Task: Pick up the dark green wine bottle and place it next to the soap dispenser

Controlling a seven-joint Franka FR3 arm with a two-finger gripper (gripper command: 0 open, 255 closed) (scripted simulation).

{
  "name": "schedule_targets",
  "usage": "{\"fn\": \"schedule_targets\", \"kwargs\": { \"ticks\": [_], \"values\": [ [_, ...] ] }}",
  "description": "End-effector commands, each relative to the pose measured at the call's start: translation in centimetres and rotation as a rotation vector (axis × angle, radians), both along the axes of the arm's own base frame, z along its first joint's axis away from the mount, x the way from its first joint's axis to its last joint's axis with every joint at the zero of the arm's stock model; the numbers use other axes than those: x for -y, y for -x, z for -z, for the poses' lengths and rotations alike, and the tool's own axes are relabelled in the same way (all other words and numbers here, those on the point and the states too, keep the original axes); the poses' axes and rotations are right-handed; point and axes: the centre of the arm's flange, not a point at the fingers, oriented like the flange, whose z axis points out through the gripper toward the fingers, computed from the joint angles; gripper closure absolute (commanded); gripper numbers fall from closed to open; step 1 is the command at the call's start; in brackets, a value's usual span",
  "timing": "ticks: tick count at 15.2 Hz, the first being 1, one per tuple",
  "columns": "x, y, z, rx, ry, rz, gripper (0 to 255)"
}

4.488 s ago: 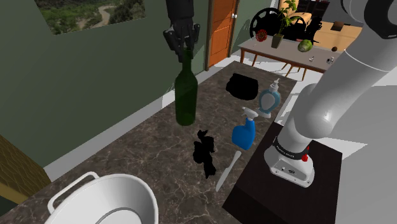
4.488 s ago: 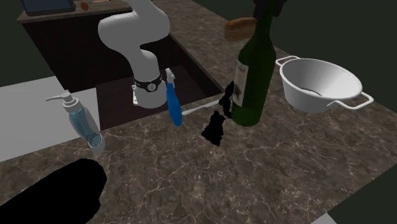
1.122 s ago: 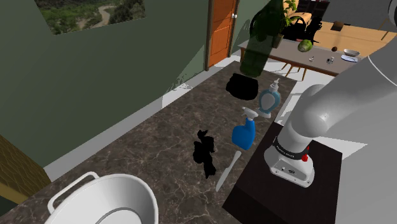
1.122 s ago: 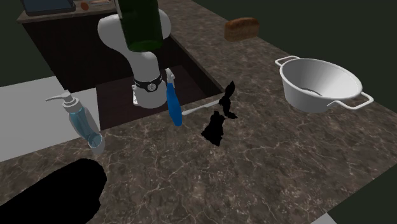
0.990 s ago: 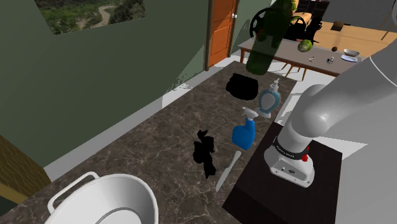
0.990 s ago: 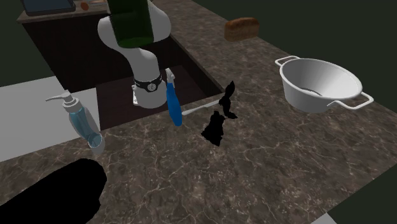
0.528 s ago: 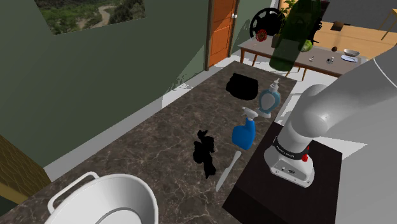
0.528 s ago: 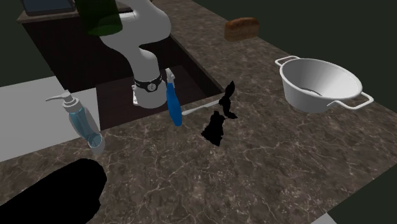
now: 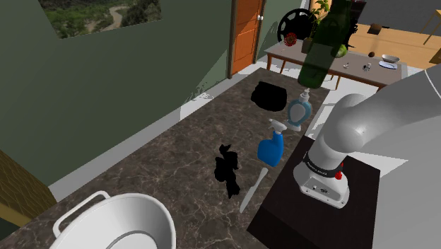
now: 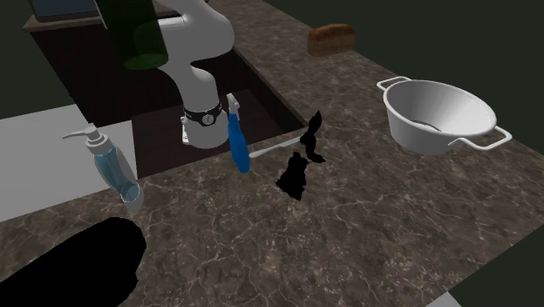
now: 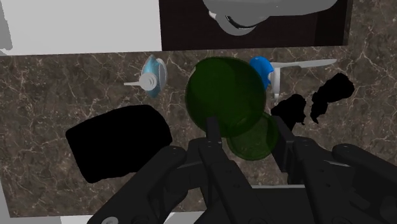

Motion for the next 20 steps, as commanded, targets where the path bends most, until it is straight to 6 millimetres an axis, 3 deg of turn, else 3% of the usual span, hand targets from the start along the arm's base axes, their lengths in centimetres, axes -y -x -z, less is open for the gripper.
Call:
{"fn": "schedule_targets", "kwargs": {
  "ticks": [1, 20],
  "values": [
    [-0.1, 0.0, 1.1, 0.0, 0.0, 0.0, 255],
    [-0.1, 0.0, 11.1, 0.0, 0.0, 0.0, 255]
  ]
}}
